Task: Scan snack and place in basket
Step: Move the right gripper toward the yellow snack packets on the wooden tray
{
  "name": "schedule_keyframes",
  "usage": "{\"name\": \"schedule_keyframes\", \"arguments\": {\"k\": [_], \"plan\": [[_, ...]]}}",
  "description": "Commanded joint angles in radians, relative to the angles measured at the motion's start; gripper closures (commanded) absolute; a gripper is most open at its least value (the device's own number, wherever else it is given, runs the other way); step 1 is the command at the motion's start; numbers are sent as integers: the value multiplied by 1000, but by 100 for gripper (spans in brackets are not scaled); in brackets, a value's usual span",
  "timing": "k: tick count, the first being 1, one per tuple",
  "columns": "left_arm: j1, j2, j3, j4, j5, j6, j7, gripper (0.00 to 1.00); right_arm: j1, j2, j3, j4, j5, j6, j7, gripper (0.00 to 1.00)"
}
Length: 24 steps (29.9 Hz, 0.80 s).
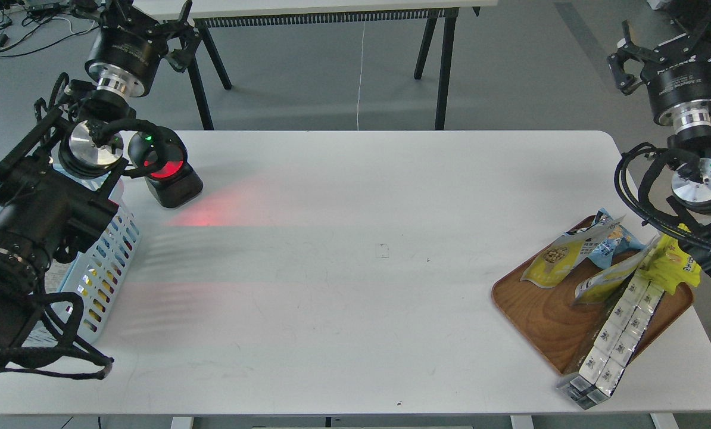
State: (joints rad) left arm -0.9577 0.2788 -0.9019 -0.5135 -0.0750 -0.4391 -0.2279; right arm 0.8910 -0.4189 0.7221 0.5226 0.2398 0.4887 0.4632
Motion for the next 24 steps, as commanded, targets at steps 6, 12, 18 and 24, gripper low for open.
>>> {"name": "schedule_keyframes", "arguments": {"k": [6, 12, 18, 24], "plan": [[13, -3, 1, 7, 0, -10, -4, 0, 19, 2, -16, -3, -2, 0, 3, 1], [14, -4, 0, 10, -2, -7, -5, 0, 89, -50, -125, 17, -49, 0, 9, 1], [16, -4, 0, 12, -2, -9, -7, 0, 242, -191, -410, 189, -217, 0, 20, 2], [14, -3, 1, 10, -2, -9, -7, 0, 388, -276, -567, 344, -459, 0, 22, 2]]}}
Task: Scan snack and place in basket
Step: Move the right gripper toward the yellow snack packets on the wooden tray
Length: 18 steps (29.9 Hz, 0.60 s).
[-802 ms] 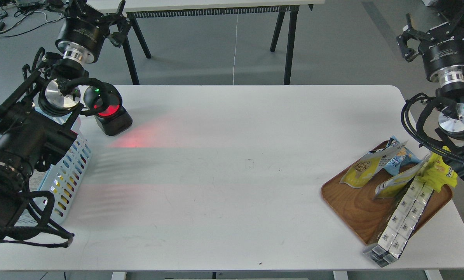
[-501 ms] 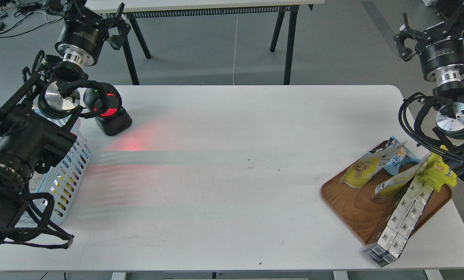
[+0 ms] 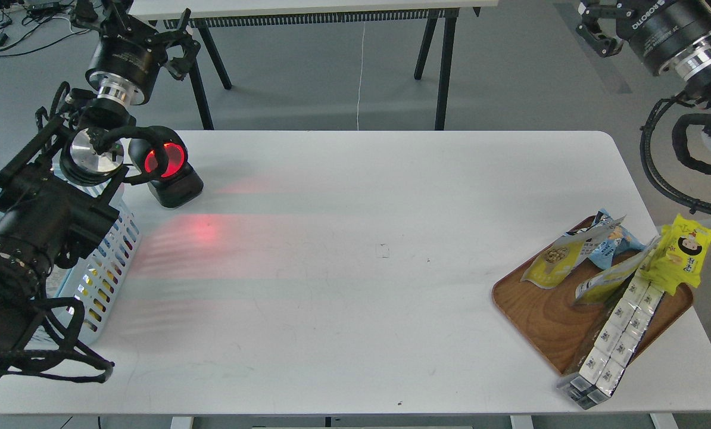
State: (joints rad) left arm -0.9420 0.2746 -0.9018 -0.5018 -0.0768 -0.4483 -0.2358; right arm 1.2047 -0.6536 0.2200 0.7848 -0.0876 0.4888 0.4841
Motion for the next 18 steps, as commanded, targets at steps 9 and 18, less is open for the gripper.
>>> {"name": "schedule_keyframes", "arguments": {"k": [9, 18], "plan": [[-1, 1, 1, -1, 2, 0, 1, 0, 399, -107, -370, 368, -561, -36, 1, 2], [0, 14, 3, -1, 2, -4, 0, 0, 639, -109, -684, 614, -1055, -159, 5, 9]]}}
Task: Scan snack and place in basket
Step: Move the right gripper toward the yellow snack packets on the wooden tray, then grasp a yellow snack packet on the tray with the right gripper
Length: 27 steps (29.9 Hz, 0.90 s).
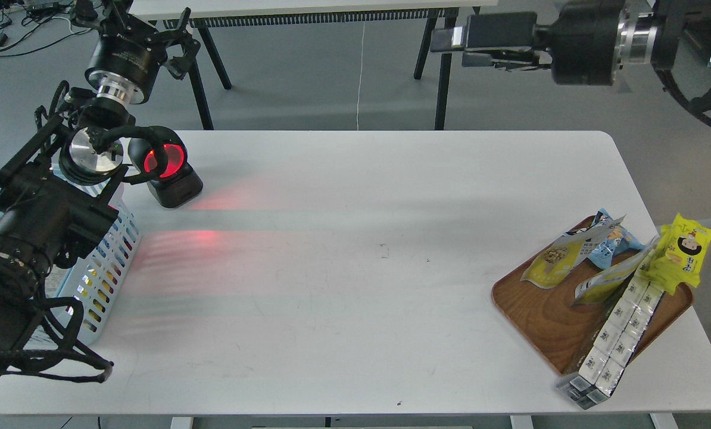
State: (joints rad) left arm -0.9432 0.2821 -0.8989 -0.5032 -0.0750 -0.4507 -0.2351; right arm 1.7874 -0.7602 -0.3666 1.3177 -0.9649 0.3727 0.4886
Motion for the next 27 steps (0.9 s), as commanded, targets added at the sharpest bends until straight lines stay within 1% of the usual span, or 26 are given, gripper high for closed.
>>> {"name": "schedule_keyframes", "arguments": {"k": [1, 6, 10, 13, 19, 24, 27], "plan": [[1, 6, 0, 0, 0, -2, -1, 0, 67, -5, -130, 106, -240, -60, 0, 10], [3, 11, 1, 0, 1, -3, -1, 0, 92, -31, -253, 193, -552, -126, 0, 11], [4, 11, 1, 0, 1, -5, -1, 0, 99, -48, -298, 202, -769, -155, 0, 12], [4, 9, 3, 0, 1, -8, -1, 0, 109, -56, -327, 204, -888, -167, 0, 14], [7, 11, 3, 0, 1, -8, -1, 0, 109, -60, -429, 216, -985, -210, 0, 20], [12, 11, 3, 0, 1, -9, -1, 0, 99, -90, -475, 222, -1087, -224, 0, 21], [12, 11, 3, 0, 1, -8, -3, 0, 89, -102, -497, 219, -1123, -224, 0, 23]]}}
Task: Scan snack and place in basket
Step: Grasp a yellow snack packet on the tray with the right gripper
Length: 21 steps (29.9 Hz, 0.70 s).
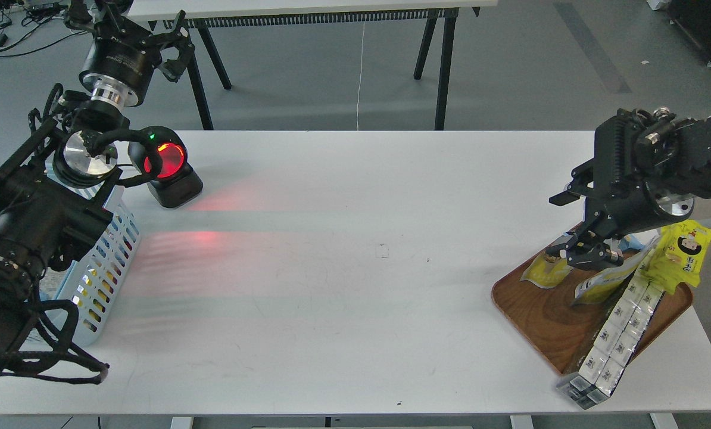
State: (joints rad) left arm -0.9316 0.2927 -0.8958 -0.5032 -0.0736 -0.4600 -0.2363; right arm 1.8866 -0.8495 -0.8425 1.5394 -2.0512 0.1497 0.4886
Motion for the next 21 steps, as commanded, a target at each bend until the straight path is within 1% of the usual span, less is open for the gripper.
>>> {"name": "schedule_keyframes", "arguments": {"k": [1, 5, 8, 13, 16, 18, 21], "plan": [[0, -1, 0, 0, 0, 1, 0, 0, -18, -14, -26, -8, -41, -1, 0, 23], [2, -1, 0, 0, 0, 1, -2, 0, -64, -8, -23, -39, -43, -1, 0, 26], [4, -1, 0, 0, 0, 1, -2, 0, -83, 6, -17, -79, -40, -4, 0, 31], [14, -1, 0, 0, 0, 1, -6, 0, -98, 16, -12, -117, -37, -4, 0, 32], [14, 0, 0, 2, 2, 1, -9, 0, -132, 35, 3, -154, -35, -4, 0, 35], [14, 0, -2, 0, 2, 1, -9, 0, -159, 50, 20, -173, -35, -4, 0, 38], [14, 0, -2, 2, 2, 1, -9, 0, -188, 66, 49, -196, -37, -4, 0, 47]]}}
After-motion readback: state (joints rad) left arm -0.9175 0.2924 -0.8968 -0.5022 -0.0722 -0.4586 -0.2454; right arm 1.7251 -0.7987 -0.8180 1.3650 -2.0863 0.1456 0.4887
